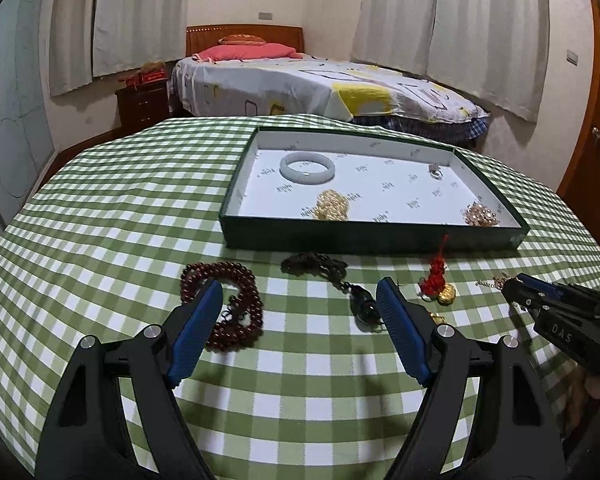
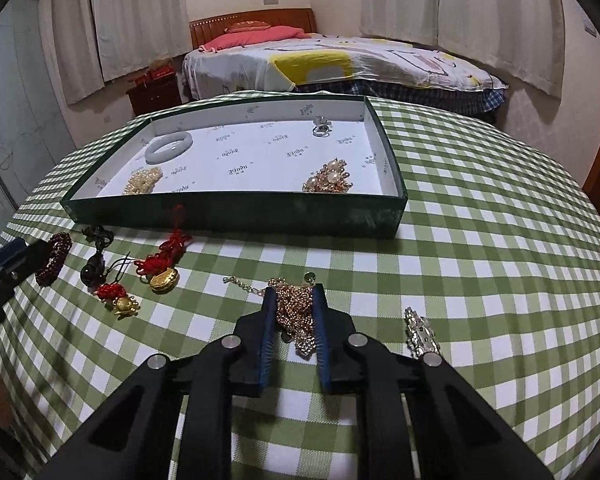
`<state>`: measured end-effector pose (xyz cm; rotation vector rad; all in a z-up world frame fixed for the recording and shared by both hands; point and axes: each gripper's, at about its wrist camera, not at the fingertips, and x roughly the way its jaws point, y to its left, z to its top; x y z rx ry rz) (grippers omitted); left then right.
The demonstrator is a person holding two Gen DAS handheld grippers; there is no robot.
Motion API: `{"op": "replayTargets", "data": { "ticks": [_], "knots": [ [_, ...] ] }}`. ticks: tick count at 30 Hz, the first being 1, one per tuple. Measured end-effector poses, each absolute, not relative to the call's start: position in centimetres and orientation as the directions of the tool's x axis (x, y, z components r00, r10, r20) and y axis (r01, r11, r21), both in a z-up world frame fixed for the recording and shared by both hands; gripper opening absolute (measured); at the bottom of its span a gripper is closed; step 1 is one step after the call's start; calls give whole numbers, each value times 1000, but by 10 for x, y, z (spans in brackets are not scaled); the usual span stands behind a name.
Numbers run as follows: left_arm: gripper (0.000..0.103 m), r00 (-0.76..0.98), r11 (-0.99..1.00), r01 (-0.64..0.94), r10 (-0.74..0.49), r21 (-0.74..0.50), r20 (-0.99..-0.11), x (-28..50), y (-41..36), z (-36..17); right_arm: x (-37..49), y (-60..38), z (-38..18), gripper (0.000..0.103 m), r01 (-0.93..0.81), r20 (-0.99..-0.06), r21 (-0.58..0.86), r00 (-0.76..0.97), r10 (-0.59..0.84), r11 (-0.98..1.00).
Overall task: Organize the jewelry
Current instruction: 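Move the right tool to the gold chain brooch and grasp it, then grasp the black pendant cord with the left tool and lift it toward the box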
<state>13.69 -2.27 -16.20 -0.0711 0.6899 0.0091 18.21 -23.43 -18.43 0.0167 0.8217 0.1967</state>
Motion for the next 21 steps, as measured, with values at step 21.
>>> {"op": "replayTargets", "data": {
  "ticks": [21],
  "knots": [
    [57, 671, 1000, -21, -1, -20, -742, 164, -37, -188, 181, -236, -184, 18, -172, -722, 118, 661, 203, 978]
  ]
}}
